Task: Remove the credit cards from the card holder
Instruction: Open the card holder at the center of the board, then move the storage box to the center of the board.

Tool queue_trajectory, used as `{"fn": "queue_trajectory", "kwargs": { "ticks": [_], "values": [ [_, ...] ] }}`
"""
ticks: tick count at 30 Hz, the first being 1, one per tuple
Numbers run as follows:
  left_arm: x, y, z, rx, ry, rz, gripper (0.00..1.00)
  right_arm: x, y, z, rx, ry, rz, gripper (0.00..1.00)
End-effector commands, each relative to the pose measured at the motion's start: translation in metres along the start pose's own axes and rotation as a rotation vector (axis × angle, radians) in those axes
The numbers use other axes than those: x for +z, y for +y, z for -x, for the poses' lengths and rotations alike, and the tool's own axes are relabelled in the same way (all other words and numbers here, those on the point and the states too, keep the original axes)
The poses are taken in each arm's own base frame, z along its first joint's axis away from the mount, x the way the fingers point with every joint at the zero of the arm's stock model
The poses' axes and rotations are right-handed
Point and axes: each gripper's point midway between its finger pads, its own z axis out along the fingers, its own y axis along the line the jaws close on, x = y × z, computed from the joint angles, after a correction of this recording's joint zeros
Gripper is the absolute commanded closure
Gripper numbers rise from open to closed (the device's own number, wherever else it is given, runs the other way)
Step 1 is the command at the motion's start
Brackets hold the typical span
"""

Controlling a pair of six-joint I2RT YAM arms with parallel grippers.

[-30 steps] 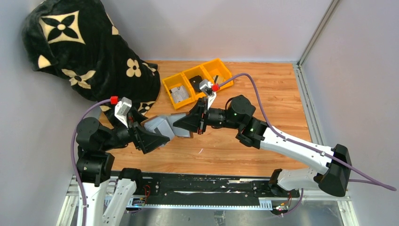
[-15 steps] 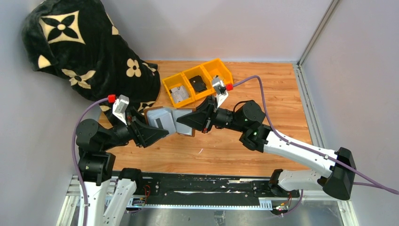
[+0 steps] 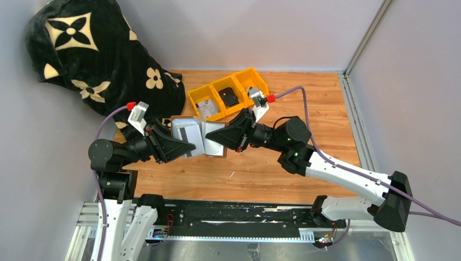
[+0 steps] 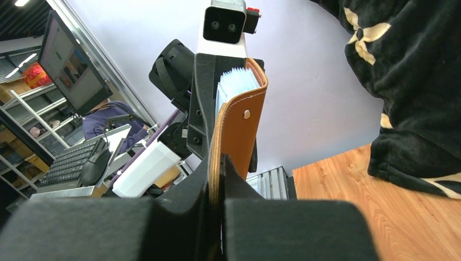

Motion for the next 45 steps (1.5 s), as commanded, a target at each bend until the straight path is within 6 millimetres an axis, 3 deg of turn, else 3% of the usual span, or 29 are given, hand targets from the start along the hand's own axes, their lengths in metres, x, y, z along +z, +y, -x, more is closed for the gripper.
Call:
{"fn": "queue_trajectory", "kwargs": {
  "ticks": [1,5,6,8,11,14,18,22,27,28,29,32,38,45],
  "values": [
    [-0.002,-0.021,0.007,0.066,0.0,-0.044,0.76,-0.002,0.002,0.013,-0.018,-0.042,0.011,0.87],
    [-0.006,0.002,0.011,0.173,-0.014,0.126,0.9,-0.008,-0.013,0.02,-0.027,-0.042,-0.044,0.64],
    [-0.009,0.013,0.015,0.213,-0.026,0.204,0.94,-0.011,-0.019,0.023,-0.028,-0.043,-0.068,0.53],
    [-0.018,0.028,0.02,0.283,-0.028,0.326,0.99,-0.018,-0.033,0.03,-0.044,-0.044,-0.12,0.4],
    [-0.033,0.054,0.028,0.354,-0.026,0.508,1.0,-0.033,-0.063,0.039,-0.067,-0.035,-0.235,0.3],
    [-0.042,0.074,0.02,0.353,0.028,0.588,1.0,-0.052,-0.097,0.051,-0.094,-0.039,-0.361,0.26],
    [-0.049,0.088,0.012,0.369,0.086,0.638,1.0,-0.081,-0.155,0.062,-0.188,-0.043,-0.601,0.24],
    [-0.049,0.086,0.006,0.388,0.114,0.614,1.0,-0.099,-0.222,0.066,-0.367,0.047,-0.849,0.24],
    [-0.043,0.072,-0.009,0.396,0.175,0.5,1.0,-0.08,-0.313,0.032,-0.422,0.252,-0.936,0.27],
    [-0.042,0.07,-0.012,0.397,0.182,0.486,1.0,-0.075,-0.323,0.033,-0.435,0.266,-0.941,0.29],
    [-0.042,0.068,-0.014,0.404,0.188,0.476,1.0,-0.075,-0.347,0.018,-0.428,0.312,-0.966,0.3],
    [-0.043,0.066,-0.02,0.402,0.206,0.461,1.0,-0.07,-0.39,0.001,-0.441,0.377,-1.013,0.34],
    [-0.046,0.061,-0.025,0.416,0.213,0.449,1.0,-0.062,-0.447,-0.033,-0.421,0.431,-1.034,0.47],
    [-0.046,0.058,-0.022,0.425,0.208,0.446,1.0,-0.068,-0.488,-0.064,-0.407,0.482,-1.088,0.54]
  ]
}}
